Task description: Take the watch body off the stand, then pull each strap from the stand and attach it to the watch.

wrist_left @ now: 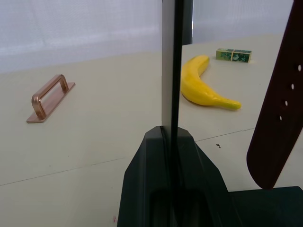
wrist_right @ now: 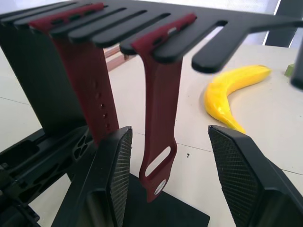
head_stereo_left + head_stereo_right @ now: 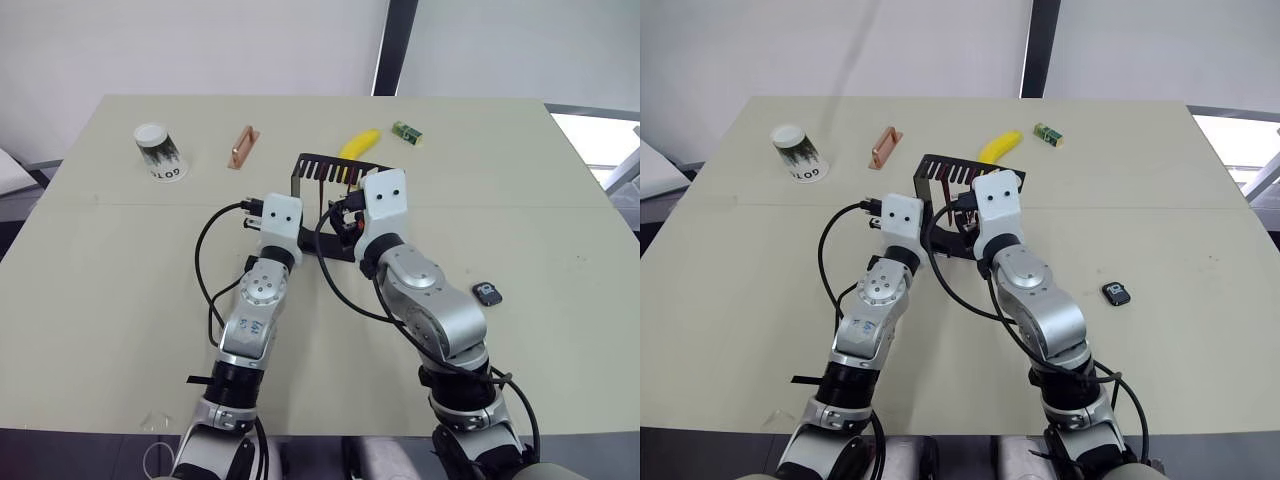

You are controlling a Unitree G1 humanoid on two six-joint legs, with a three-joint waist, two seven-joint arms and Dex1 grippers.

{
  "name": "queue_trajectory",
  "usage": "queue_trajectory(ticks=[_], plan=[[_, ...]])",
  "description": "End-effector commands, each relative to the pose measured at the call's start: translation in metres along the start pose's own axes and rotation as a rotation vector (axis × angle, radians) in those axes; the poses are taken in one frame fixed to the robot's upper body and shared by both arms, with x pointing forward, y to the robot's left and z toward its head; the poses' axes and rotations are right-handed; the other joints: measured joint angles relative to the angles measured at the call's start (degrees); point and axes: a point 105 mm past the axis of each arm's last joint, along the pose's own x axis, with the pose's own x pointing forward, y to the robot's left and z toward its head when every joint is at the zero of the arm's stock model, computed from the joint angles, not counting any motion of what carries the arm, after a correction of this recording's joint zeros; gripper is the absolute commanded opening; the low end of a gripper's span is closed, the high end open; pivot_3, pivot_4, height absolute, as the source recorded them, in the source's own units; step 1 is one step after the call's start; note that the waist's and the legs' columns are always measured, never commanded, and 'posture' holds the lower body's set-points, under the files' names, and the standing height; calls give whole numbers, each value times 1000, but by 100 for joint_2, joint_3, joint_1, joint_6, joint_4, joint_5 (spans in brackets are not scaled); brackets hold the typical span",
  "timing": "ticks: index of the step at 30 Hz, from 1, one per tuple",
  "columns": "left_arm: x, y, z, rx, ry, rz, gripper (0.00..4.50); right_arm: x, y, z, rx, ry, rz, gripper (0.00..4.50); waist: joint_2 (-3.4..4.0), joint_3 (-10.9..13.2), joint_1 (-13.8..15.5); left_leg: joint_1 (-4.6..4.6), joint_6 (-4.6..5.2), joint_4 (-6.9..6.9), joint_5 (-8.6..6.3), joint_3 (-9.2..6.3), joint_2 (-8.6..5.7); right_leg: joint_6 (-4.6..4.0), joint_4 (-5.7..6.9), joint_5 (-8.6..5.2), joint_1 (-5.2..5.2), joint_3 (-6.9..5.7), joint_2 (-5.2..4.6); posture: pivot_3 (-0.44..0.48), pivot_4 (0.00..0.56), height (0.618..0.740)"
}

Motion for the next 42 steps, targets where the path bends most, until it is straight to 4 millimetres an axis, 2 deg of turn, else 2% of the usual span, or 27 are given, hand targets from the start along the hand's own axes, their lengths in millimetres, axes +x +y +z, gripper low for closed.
queue_trajectory(ticks=[1,4,7,13,17,24,32,37,40,42], plan=[[-2,-3,2,-9,-1,5,0,-2,7,19,-25,-87,22,1338,0,0,0,0,0,0,0,0,0,0,0,0,0,0,0,0,150,740],[-2,-3,2,-10,-1,4,0,-2,7,20,-37,-98,24,38,0,0,0,0,0,-1,0,0,0,0,-1,0,0,0,0,0,150,740],[-2,-4,2,-11,-2,3,0,-4,8,23,-56,-114,36,38,0,0,0,0,0,-1,0,0,0,0,-1,0,0,0,0,0,150,740],[-2,-5,0,-12,0,-3,0,-23,13,35,-144,-188,104,38,0,0,12,-1,0,-5,0,-1,-1,0,-7,0,0,-1,0,0,150,740],[-3,-6,0,-11,2,-9,0,-29,12,39,-182,-209,124,38,0,0,15,-2,-1,-7,0,-1,-1,0,-10,0,0,0,0,0,150,740],[-10,-5,-4,-8,10,-18,0,-45,13,38,-207,-207,194,38,0,0,18,-1,-1,-13,0,-1,-1,0,-15,0,1,0,0,0,150,740],[-13,-5,-6,-24,29,-26,0,-68,-1,35,-156,-153,384,38,-1,0,22,3,-1,-22,0,0,-2,0,-28,0,8,0,1,0,150,740],[-15,-4,-6,-25,35,-38,0,-71,-12,36,-130,-131,448,38,-1,0,19,11,-1,-36,0,0,-2,0,-35,0,13,2,5,0,150,740],[-18,0,-7,-37,45,-47,914,-72,-14,37,-104,-121,480,0,-2,1,17,13,-2,-42,2,2,-3,0,-36,0,13,4,4,0,150,740],[-22,2,-5,-37,45,-62,1789,-73,-15,37,-94,-115,497,0,-3,2,19,12,-2,-42,2,2,-2,0,-37,0,12,4,4,0,150,740]])
